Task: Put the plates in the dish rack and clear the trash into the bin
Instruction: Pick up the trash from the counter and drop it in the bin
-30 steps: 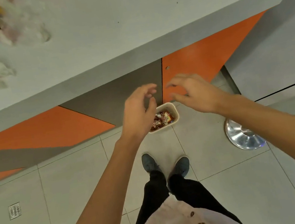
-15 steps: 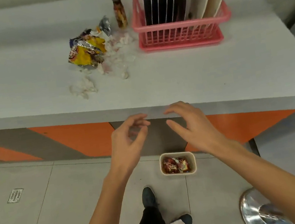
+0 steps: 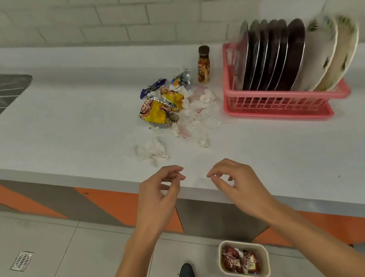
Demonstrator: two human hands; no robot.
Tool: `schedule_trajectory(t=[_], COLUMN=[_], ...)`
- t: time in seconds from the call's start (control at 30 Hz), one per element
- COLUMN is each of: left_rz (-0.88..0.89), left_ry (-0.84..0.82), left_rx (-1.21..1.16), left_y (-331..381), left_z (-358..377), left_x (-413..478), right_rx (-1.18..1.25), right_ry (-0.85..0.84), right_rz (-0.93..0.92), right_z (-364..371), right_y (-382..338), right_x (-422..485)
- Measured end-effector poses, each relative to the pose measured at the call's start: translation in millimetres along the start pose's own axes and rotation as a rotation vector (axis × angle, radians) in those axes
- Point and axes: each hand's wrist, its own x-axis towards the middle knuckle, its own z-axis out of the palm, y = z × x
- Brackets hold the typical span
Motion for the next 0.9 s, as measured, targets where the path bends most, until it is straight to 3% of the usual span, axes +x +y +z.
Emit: schedule_trajectory(t=[0.27, 0.47, 0.67, 0.77, 0.9], left_rz=[0.085, 0.124, -0.038, 0.034, 0.229], left_ry=[-0.023, -0.054, -0.136, -0.157, -0.264], left_rx=[0.135, 0.347, 0.563, 0.561, 0.390], left_y=[-72.3, -131.9, -155.6, -152.7, -156.9], left_z=[-32.9, -47.7, -30.9, -22.2, -9.2], left_x=[79.1, 117.9, 139.4, 144.0, 153.9], right_rx=[0.020, -0.004, -0.085, -0.112, -0.100], right_ry=[0.094, 0.039, 0.128, 0.175, 0.202], right_rz=[0.224, 0.302, 0.373, 0.391, 0.429], right_z=[24.5, 52.2, 63.5, 63.1, 63.0], right_y=[8.5, 17.9, 38.4, 44.6, 49.6], right_x=[76.5, 90.7, 98.5, 97.7, 104.0])
